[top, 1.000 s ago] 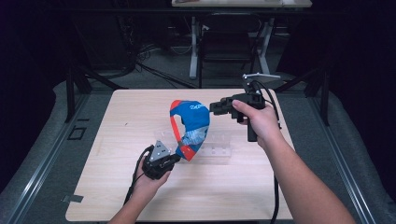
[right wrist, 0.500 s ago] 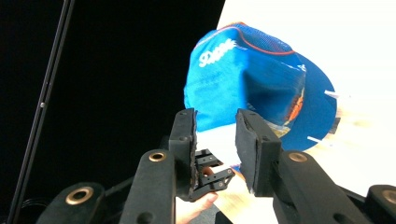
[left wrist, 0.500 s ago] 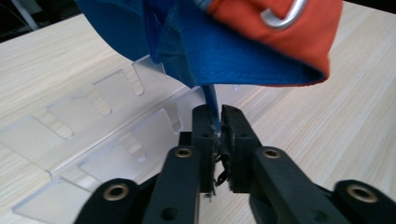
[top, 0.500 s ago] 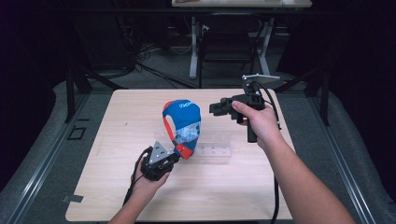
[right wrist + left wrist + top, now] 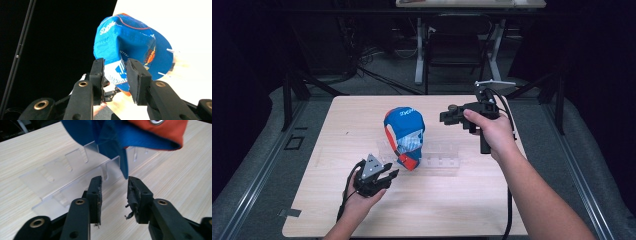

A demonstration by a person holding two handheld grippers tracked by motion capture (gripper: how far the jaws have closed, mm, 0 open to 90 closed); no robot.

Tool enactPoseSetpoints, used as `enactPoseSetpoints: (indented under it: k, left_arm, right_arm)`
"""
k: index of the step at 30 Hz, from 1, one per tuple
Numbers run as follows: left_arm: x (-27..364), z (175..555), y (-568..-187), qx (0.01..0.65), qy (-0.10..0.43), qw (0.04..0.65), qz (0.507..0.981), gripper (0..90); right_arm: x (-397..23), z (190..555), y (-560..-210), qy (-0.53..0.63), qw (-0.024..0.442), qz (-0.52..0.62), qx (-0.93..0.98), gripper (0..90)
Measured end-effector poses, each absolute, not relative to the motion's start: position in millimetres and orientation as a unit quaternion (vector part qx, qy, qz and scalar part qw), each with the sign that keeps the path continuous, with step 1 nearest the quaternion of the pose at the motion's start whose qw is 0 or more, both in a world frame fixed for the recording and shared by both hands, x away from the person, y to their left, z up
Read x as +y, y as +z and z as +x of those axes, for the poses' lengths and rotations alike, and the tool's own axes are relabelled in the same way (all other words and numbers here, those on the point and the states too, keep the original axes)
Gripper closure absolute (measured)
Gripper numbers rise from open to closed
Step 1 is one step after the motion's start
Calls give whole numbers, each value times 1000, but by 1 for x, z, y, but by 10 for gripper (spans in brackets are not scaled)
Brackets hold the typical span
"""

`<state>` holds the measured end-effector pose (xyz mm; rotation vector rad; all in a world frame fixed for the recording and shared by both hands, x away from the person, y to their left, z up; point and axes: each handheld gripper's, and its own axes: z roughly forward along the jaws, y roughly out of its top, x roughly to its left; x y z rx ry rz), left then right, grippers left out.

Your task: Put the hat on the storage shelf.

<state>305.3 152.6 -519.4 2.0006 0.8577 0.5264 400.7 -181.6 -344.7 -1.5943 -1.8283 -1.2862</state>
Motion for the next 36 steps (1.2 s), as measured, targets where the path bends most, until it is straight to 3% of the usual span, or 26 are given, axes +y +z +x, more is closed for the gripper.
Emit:
enactPoseSetpoints:
  k: [16, 36]
  left_arm:
    - [191, 301, -526, 382, 214, 423, 793, 544]
    - [233, 288, -538, 424, 212, 419, 775, 511]
  right_arm:
    - [-190, 392, -344, -449, 166, -574, -665, 655]
    - [-205, 379, -353, -433, 146, -587, -668, 642]
